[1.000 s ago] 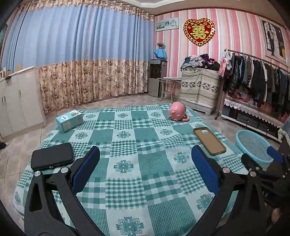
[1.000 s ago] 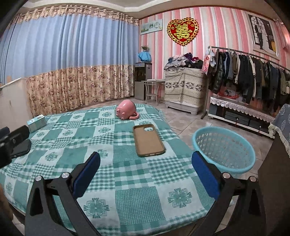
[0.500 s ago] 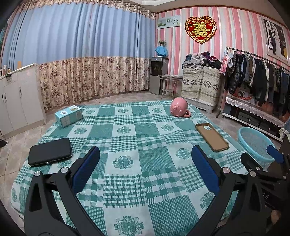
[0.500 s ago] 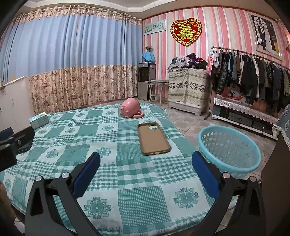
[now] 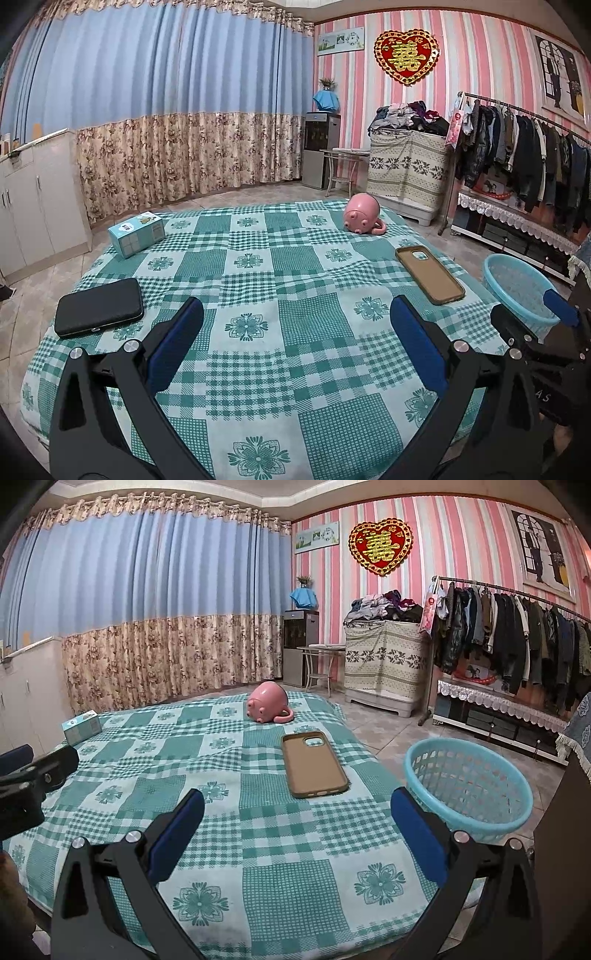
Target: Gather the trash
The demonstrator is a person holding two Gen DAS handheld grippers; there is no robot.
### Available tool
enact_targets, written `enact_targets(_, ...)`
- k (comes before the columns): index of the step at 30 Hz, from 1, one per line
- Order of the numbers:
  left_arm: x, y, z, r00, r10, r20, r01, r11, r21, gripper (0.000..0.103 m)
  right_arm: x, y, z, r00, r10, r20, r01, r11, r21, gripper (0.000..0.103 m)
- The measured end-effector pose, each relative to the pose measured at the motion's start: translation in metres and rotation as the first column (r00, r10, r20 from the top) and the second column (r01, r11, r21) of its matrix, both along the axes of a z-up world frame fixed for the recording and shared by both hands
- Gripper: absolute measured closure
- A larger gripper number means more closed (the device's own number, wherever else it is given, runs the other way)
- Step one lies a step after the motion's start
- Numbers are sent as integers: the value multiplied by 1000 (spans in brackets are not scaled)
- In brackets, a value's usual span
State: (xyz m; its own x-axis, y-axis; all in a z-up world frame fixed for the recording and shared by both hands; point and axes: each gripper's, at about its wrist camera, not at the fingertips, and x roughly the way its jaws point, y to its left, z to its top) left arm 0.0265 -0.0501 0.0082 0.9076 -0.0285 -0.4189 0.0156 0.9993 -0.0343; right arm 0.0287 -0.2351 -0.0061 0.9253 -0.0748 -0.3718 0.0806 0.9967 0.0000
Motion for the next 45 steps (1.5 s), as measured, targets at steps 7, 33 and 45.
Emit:
enact_targets(7, 0, -1, 0, 1000, 0, 3, 0, 1000, 8, 5, 1, 0, -1, 1000, 2, 1, -2, 1000, 1, 4)
enact_targets(33, -1, -2, 4, 1000, -1, 21, 0, 1000, 28, 5, 2, 1, -1, 1000, 0, 6, 0, 1000, 3, 4)
enact_targets(45, -2, -3, 3, 1000, -2, 21, 1, 1000, 30, 5, 2, 1, -1, 1000, 0, 5, 0, 1000, 3, 4)
